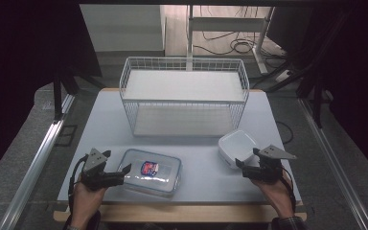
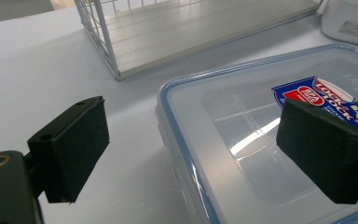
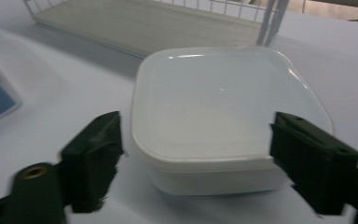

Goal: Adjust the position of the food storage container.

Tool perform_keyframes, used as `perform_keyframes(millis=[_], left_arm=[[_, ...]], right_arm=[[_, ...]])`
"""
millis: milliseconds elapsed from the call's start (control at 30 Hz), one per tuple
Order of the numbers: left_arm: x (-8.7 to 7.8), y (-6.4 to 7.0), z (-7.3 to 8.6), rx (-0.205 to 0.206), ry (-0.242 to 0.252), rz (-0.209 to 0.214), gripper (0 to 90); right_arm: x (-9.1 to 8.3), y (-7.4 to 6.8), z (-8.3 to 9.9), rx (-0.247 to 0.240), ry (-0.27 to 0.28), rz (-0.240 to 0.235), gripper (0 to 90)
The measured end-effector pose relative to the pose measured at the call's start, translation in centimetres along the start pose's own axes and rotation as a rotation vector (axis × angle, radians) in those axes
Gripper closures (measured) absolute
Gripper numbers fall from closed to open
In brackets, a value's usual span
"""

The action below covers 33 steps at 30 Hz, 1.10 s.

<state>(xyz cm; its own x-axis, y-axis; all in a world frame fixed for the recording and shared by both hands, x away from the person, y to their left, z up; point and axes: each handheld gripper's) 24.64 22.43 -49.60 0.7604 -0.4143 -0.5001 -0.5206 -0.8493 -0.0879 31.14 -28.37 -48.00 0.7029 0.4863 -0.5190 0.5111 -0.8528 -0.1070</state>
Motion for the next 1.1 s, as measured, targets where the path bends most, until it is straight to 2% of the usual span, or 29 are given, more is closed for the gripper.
perform_keyframes(millis=[100, 133, 333, 500, 567, 600, 633, 667, 700, 733, 800, 867, 1100], left_arm=[[0.0, 0.0, 0.0, -0.002, -0.005, -0.014, 7.1], [0.0, 0.0, 0.0, -0.013, -0.004, -0.015, 6.6], [0.0, 0.0, -0.1, -0.027, -0.009, -0.009, 6.2], [0.2, 0.3, -0.2, -0.02, -0.011, 0.004, 5.6], [0.2, 0.3, -0.2, -0.019, -0.012, 0.005, 5.5], [0.2, 0.3, -0.2, -0.02, -0.012, 0.007, 5.4], [0.2, 0.3, -0.2, -0.02, -0.012, 0.005, 5.4], [0.2, 0.3, -0.2, -0.02, -0.012, 0.005, 5.4], [0.1, 0.3, -0.2, -0.023, -0.013, 0.004, 5.4], [0.1, 0.2, -0.2, -0.026, -0.013, 0.003, 5.4], [0.1, 0.2, -0.1, -0.027, -0.019, -0.001, 5.5], [0.1, 0.2, -0.1, -0.028, -0.02, -0.003, 5.5], [0.2, 0.1, 0.0, -0.033, -0.019, 0.004, 5.6]], right_arm=[[0.1, -0.5, -0.3, -0.031, -0.008, -0.014, 27.4], [0.2, -0.9, -0.7, -0.052, -0.01, -0.023, 31.5], [1.0, -2.0, -2.3, -0.07, -0.02, -0.066, 43.8], [2.1, -3.0, -3.4, -0.1, -0.079, -0.117, 61.9], [2.4, -3.2, -3.6, -0.11, -0.095, -0.124, 64.4], [3.2, -3.6, -4.0, -0.13, -0.118, -0.139, 72.2], [3.5, -3.8, -4.2, -0.136, -0.131, -0.146, 74.6], [3.5, -3.8, -4.2, -0.136, -0.131, -0.146, 74.6], [4.3, -4.2, -4.5, -0.158, -0.148, -0.145, 80.1], [4.6, -4.4, -4.7, -0.164, -0.161, -0.148, 81.6], [5.3, -4.7, -5.0, -0.164, -0.174, -0.149, 83.8], [6.0, -4.8, -5.3, -0.175, -0.18, -0.132, 85.8], [7.4, -4.2, -5.3, -0.154, -0.207, -0.091, 87.4]])
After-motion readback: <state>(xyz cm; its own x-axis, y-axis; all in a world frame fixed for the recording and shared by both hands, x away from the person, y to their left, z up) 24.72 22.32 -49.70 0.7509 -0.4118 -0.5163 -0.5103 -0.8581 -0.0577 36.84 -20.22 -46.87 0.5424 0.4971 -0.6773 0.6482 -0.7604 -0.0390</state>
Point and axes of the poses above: each handheld gripper's, and its own axes: x roughly forward along the jaws, z roughly out of its underside, y roughly to its right, and after that the axes turned 8 degrees about x, right-handed
